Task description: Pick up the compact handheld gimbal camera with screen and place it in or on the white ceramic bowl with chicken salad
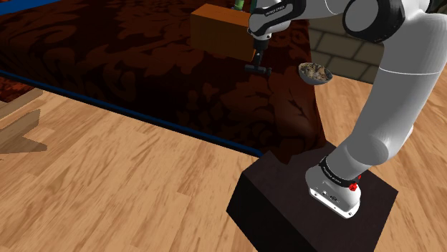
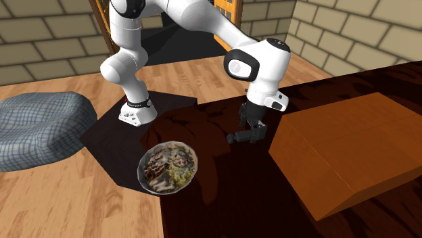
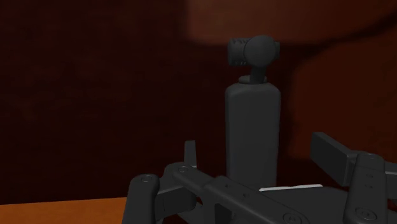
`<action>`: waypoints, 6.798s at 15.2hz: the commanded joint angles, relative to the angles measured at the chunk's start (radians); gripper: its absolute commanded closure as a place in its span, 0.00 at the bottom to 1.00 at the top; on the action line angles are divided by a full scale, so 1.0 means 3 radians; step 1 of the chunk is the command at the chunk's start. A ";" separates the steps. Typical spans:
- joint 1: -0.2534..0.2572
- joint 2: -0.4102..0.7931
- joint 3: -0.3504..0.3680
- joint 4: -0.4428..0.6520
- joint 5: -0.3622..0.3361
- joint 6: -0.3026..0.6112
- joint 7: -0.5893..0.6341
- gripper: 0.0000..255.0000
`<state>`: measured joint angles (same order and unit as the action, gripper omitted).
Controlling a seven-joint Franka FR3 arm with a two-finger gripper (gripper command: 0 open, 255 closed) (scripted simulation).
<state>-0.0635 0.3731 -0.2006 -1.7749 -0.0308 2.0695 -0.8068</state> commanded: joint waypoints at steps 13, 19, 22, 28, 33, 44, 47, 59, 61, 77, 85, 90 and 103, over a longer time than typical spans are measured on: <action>0.0000 0.0001 0.0000 -0.0001 0.0000 0.0003 0.0000 1.00; 0.0007 -0.0108 -0.0008 0.0121 -0.0016 -0.0227 -0.0006 1.00; 0.0010 -0.0154 -0.0011 0.0193 -0.0023 -0.0344 -0.0010 1.00; 0.0014 -0.0230 -0.0017 0.0359 -0.0034 -0.0585 -0.0020 1.00; 0.0015 -0.0275 -0.0020 0.0522 -0.0040 -0.0792 -0.0031 1.00; -0.0046 -0.0468 -0.0072 0.0650 -0.0073 -0.1099 -0.0157 1.00; -0.0138 -0.0682 -0.0148 0.0372 -0.0119 -0.1015 -0.0317 1.00; -0.0542 -0.1270 -0.0526 -0.0314 -0.0312 -0.0816 -0.1045 1.00; -0.0614 -0.1327 -0.0601 -0.0371 -0.0340 -0.0796 -0.1181 1.00; -0.0793 -0.1309 -0.0799 -0.0833 -0.0371 -0.0274 -0.1484 1.00; -0.0801 -0.1235 -0.0807 -0.0978 -0.0351 -0.0061 -0.1483 1.00; -0.0801 -0.1235 -0.0807 -0.0978 -0.0351 -0.0061 -0.1483 0.00; -0.0769 -0.1352 -0.0773 -0.0672 -0.0377 -0.0479 -0.1458 0.00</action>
<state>-0.2943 -0.0330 -0.4327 -1.9785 -0.1442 1.9276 -1.2440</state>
